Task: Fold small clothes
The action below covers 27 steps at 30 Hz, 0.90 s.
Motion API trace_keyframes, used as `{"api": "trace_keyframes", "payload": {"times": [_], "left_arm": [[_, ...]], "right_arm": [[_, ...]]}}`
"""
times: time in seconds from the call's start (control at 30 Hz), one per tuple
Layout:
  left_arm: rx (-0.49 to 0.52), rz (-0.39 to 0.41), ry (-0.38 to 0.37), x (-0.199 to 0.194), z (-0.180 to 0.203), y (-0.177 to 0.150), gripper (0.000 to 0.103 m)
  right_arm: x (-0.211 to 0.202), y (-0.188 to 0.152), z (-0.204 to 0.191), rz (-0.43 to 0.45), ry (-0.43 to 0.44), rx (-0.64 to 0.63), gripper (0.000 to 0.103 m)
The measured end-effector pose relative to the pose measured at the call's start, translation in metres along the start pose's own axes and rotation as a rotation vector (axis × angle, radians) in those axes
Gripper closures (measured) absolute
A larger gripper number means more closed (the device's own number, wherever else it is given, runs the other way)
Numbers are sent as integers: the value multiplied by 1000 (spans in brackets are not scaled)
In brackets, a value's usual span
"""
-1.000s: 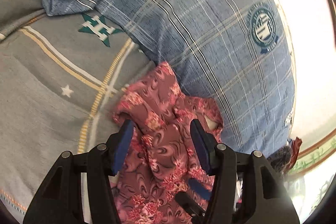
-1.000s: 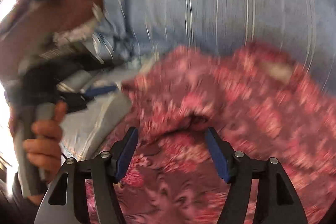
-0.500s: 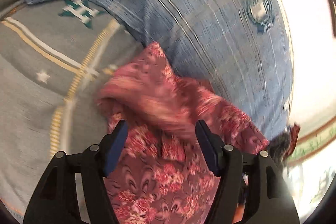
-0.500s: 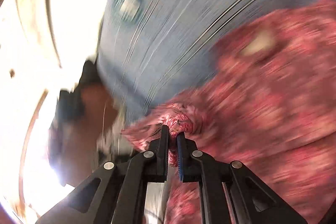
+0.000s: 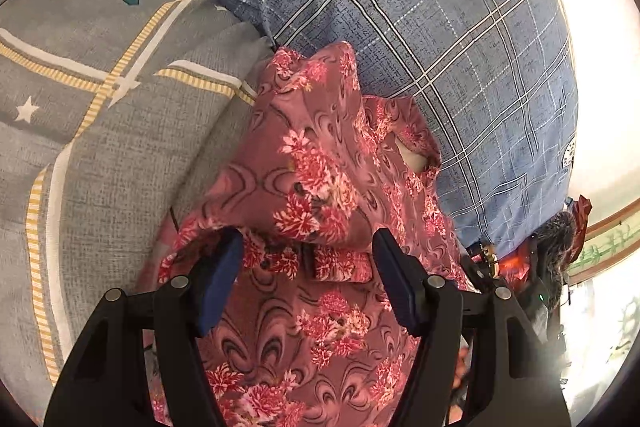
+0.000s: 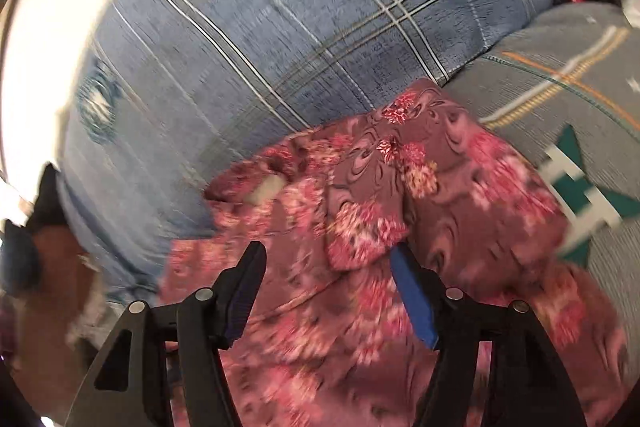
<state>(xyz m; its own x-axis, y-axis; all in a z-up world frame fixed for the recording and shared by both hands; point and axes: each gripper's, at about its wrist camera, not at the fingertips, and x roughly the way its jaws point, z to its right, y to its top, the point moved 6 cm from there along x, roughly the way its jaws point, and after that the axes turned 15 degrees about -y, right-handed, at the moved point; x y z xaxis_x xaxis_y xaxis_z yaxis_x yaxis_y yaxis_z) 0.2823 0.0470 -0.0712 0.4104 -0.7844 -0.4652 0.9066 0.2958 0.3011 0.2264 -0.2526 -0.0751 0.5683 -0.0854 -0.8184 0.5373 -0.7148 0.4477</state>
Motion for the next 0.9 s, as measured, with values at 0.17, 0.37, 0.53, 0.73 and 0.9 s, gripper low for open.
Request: {"api": "trace_keyframes", "payload": {"times": [0.17,0.37,0.53,0.73,0.9], "left_arm": [[10,-2,6,2,2,2,34],[-27,-24,-40,4,1,-1,34],[27,4,21,4,7,-4,49],[-1,10,83,0,-8,-1,63],[31,-29,32,-8,4,-9,62]], "right_arm": [[-1,16,-20,-20,119,-15,97],[-56,38,40,122,141,91,97],[-25,9,80,-45,-5,35,97],[-48,13,64,24,56,26,92],[-43,1,76,-50,-5,33,88]]}}
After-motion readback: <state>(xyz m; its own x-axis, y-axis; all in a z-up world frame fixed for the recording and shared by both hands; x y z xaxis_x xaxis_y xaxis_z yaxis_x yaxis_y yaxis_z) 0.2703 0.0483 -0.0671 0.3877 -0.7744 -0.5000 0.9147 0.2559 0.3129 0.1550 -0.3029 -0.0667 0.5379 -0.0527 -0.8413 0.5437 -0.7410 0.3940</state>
